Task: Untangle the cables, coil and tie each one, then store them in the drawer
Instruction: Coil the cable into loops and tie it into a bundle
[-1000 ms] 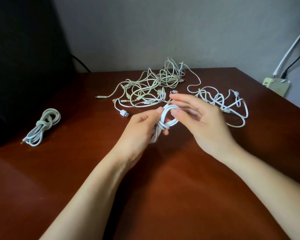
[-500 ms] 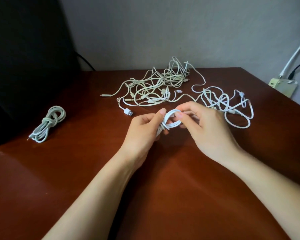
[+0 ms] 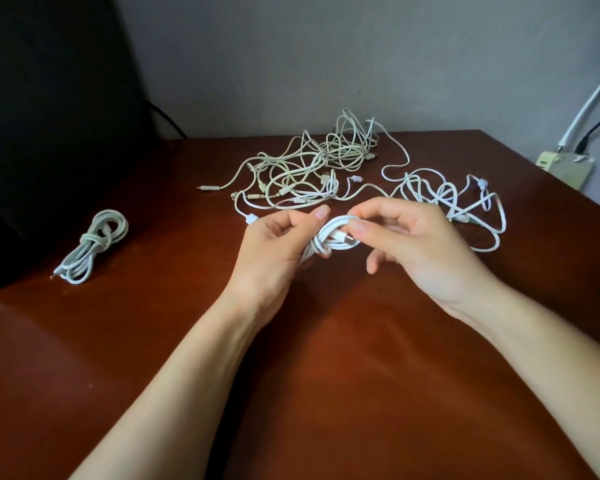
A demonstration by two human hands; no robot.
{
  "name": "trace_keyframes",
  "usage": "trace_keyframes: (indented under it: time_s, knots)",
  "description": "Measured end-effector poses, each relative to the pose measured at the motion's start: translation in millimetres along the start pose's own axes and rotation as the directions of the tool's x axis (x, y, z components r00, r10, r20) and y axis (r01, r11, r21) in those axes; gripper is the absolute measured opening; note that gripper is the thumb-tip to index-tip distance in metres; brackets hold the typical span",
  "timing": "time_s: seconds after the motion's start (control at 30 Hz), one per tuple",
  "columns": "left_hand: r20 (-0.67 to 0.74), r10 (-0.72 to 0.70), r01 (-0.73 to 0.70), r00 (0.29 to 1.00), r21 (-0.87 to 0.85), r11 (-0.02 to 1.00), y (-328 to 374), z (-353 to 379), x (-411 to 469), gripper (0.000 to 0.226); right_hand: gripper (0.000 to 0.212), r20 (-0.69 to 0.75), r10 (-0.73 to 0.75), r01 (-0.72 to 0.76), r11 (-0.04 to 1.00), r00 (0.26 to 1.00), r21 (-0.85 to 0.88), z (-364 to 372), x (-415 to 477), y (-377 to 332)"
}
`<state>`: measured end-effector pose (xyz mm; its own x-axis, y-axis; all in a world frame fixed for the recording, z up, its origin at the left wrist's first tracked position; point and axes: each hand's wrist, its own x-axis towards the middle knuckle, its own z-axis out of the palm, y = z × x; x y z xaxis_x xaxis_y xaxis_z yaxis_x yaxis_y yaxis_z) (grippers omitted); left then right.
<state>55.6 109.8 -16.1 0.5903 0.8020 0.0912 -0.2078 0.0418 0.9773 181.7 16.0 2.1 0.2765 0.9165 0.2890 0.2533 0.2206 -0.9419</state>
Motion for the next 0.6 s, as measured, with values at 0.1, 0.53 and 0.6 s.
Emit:
trace_keyframes:
  time_s: [0.1,0.53,0.6]
  knots:
    - [0.001,0.021,-0.021,1.000,0.073,0.997,-1.3,-0.7,-0.1,0.031,0.011,-0.014,0.050,-0.049,0.998,0.999,0.038,-1.8,1.0,1.4]
    - [0.148,0.486,-0.427,0.861,0.730,0.534,-7.4,-0.6,-5.4,0.029,0.014,-0.265,0.039,-0.027,0.999,0.963,0.046,-0.5,5.8,5.5]
    - [0.172,0.523,-0.450,0.835,0.760,0.469,-9.5,-2.7,-5.1,0.031,0.013,-0.236,0.021,-0.019,1.000,0.971,0.010,-0.1,4.9,5.1]
